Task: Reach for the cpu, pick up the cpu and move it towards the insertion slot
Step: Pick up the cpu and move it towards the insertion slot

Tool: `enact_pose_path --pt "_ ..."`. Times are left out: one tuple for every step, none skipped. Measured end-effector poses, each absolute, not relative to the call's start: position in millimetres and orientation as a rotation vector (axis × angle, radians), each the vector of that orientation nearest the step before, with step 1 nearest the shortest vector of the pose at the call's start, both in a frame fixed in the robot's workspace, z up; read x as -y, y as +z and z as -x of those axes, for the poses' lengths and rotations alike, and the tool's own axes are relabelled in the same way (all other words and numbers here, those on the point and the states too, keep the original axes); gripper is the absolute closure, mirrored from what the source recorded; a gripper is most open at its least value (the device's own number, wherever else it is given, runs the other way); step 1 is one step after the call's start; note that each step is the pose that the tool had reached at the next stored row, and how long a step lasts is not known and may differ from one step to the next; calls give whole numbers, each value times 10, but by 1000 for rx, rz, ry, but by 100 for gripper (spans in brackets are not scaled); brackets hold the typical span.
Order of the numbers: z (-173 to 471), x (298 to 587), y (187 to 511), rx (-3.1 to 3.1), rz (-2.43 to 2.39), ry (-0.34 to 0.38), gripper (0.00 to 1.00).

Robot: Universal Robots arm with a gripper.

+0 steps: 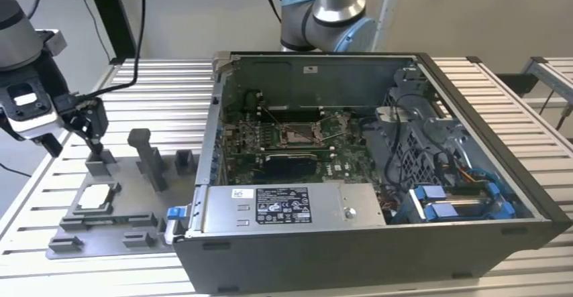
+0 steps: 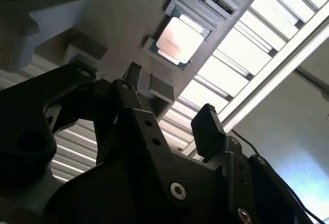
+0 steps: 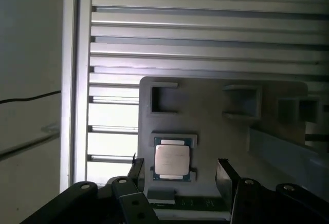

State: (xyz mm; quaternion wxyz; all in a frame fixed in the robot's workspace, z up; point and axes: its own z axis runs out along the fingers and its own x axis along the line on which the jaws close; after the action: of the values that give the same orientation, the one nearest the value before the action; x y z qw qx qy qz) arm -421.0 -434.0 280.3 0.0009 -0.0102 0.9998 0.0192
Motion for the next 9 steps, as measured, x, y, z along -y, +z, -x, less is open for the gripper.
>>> enact_pose_path --pt "4209 4340 2791 -3139 32 60 0" --pt "4210 4340 2781 -3139 32 60 0" --pt "4210 4340 2770 -3139 32 60 0" --pt "4209 4340 2760 -3139 32 60 0" --pt "4209 4340 2750 -3139 32 60 0" --pt "4210 4340 2740 -3139 32 60 0" --pt "4209 4340 2730 -3139 32 60 0" --pt "4209 4340 2720 -3139 32 60 0" --pt "4209 4340 2710 -3139 32 60 0"
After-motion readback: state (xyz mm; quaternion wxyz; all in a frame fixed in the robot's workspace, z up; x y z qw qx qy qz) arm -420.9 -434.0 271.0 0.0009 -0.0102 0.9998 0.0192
